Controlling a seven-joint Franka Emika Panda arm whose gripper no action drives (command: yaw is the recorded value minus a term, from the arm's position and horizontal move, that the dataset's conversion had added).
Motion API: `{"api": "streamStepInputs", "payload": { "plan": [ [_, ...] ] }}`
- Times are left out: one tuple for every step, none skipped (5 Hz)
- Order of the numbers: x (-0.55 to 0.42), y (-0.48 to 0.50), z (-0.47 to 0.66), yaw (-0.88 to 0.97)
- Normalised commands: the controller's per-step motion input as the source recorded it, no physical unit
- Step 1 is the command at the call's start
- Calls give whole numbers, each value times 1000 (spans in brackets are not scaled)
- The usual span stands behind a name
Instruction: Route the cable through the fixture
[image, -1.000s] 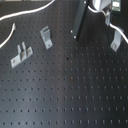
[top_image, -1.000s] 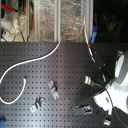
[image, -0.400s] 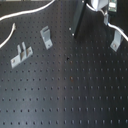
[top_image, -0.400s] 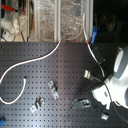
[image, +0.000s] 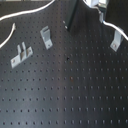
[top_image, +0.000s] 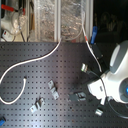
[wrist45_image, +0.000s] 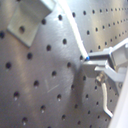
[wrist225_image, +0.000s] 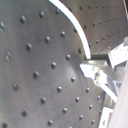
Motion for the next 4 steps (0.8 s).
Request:
{"api": "streamStepInputs", "payload": {
  "plan": [
    [99,172,-45,-40],
    [383,181,-12,-171],
    [411,180,-1,0],
    [391,177,69,-214]
  ]
}}
